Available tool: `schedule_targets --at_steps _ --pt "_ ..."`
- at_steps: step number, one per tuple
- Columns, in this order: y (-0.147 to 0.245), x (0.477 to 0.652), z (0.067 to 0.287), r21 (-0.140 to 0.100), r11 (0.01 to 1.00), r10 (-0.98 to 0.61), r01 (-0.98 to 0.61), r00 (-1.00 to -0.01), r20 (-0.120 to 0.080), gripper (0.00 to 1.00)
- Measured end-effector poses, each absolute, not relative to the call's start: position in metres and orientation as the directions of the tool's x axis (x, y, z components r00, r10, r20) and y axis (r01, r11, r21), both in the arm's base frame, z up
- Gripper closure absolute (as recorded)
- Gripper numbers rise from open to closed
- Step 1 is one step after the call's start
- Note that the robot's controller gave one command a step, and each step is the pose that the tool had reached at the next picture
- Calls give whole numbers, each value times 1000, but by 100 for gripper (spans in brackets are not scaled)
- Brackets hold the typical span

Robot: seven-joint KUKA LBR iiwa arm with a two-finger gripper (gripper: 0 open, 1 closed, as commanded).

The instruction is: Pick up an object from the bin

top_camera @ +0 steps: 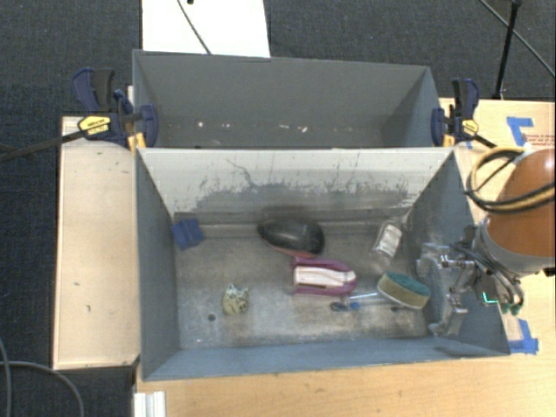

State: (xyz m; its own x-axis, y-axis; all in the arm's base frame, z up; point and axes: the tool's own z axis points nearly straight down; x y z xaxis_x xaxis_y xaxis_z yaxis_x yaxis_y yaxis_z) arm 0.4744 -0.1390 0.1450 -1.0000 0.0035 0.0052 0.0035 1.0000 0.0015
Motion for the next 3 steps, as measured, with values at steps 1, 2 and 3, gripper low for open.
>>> schedule_targets --at_steps 1,2,3 --pt "-134 481 70 -1 999 49 49 -999 -10 0" --pt "-135 479 72 -2 999 39 39 -999 -5 100" --pt "-127 490 222 -3 1000 0 0 -1000 -11 100"
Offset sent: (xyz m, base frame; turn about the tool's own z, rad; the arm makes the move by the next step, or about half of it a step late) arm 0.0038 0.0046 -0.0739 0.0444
